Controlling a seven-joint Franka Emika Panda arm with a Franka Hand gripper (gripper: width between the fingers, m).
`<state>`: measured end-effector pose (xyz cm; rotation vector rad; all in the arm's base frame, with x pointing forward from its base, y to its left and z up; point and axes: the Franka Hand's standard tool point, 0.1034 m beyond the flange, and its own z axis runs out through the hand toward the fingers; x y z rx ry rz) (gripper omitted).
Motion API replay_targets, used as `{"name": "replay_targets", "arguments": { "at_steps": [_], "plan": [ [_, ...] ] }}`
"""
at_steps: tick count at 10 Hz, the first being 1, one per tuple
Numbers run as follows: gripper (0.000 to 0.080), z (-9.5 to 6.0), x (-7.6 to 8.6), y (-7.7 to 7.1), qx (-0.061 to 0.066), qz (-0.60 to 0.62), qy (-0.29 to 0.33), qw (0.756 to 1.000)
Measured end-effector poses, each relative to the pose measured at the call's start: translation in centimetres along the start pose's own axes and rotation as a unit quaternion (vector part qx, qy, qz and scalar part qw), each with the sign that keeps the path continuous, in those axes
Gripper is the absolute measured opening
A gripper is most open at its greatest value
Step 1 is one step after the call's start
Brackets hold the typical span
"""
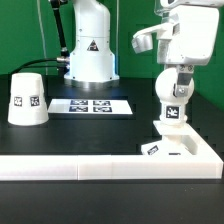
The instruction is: Assemble lamp
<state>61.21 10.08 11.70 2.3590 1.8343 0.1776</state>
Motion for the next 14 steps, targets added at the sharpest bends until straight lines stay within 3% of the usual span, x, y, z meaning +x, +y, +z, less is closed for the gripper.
{"name": "replay_targets", "arguments": {
  "at_steps": [2,5,11,14],
  "plan": [
    [0.0576,0.01,0.39,-0.19,-0.002,0.120,0.004,0.993],
    [0.0577,-0.01,0.57,-0.08,-0.004,0.283,0.005,0.959],
    [0.0577,-0.01,0.28,0.12,-0.003,0.443,0.006,0.896],
    [0.0578,0.08,-0.39,0.21,-0.004,0.559,0.009,0.829]
  ]
}}
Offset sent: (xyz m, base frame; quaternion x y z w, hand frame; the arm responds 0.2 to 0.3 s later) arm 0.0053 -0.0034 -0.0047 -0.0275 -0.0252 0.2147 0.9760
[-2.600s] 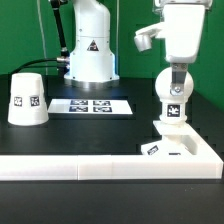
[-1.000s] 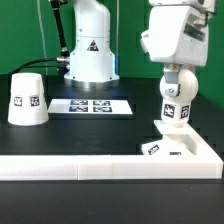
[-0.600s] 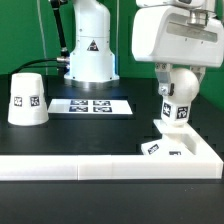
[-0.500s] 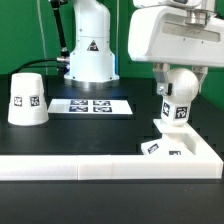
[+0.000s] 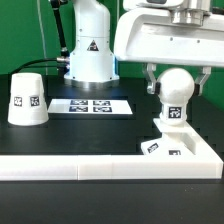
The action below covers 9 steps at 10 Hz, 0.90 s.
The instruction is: Assemble lamp
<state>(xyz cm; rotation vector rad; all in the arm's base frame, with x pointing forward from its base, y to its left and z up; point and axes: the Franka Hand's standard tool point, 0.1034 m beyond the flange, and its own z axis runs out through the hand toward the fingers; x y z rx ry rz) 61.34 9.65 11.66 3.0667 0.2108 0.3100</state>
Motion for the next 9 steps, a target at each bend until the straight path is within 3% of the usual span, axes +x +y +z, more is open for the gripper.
{"name": "replay_targets", "arguments": {
  "at_steps": [4,7,9],
  "plan": [
    [0.0578,0.15,-0.05,0.50,0.003,0.131,0.020,0.991],
    [0.0578,0.25,-0.13,0.56,0.014,0.208,0.016,0.978],
    [0.0578,0.31,-0.50,0.26,0.024,0.314,-0.008,0.949]
  ]
}}
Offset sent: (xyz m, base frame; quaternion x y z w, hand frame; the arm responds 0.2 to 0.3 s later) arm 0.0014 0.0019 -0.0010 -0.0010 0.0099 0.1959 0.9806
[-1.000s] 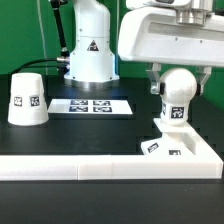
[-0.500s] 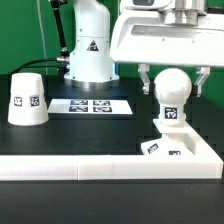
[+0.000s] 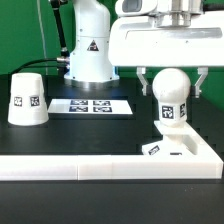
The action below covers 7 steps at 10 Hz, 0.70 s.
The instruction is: Assemble lamp
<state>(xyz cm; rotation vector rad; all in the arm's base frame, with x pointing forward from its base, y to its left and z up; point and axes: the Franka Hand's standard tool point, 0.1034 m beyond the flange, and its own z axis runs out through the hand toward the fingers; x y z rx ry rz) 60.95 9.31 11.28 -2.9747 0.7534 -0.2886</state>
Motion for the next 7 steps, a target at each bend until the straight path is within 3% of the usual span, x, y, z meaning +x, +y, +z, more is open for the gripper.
{"name": "replay_targets", "arguments": {
  "at_steps": [4,7],
  "plan": [
    [0.0578,0.24,-0.15,-0.04,-0.005,0.173,-0.051,0.984],
    [0.0578,0.44,-0.32,-0.45,-0.017,0.295,-0.082,0.952]
  ]
}}
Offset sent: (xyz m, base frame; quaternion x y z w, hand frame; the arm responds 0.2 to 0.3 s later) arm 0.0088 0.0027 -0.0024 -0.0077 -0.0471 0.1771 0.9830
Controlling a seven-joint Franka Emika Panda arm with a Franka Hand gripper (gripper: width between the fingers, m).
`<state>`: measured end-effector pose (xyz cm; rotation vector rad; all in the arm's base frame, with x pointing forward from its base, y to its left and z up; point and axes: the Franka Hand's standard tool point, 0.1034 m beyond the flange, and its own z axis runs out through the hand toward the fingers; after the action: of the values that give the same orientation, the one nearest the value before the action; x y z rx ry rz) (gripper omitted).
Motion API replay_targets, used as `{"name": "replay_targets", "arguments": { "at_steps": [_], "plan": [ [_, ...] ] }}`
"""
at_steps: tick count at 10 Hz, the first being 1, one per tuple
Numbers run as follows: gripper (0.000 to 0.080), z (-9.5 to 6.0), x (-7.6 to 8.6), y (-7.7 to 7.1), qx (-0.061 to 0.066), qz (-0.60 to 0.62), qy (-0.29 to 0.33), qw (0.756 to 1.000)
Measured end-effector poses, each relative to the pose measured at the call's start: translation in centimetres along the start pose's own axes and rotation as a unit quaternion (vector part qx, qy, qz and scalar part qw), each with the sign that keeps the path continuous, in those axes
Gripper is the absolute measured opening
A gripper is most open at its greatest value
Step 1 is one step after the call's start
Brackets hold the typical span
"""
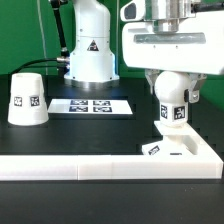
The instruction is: Assemble lamp
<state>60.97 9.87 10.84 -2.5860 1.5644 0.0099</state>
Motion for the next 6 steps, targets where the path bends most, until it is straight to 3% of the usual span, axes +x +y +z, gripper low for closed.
{"name": "replay_targets", "arguments": {
  "at_steps": [5,6],
  "plan": [
    [0.0578,0.24,-0.55,-0.18,-0.004,0.111,-0.008,0.994],
    [0.0675,0.25,-0.57,-0.19,-0.004,0.104,-0.008,0.995]
  ]
}}
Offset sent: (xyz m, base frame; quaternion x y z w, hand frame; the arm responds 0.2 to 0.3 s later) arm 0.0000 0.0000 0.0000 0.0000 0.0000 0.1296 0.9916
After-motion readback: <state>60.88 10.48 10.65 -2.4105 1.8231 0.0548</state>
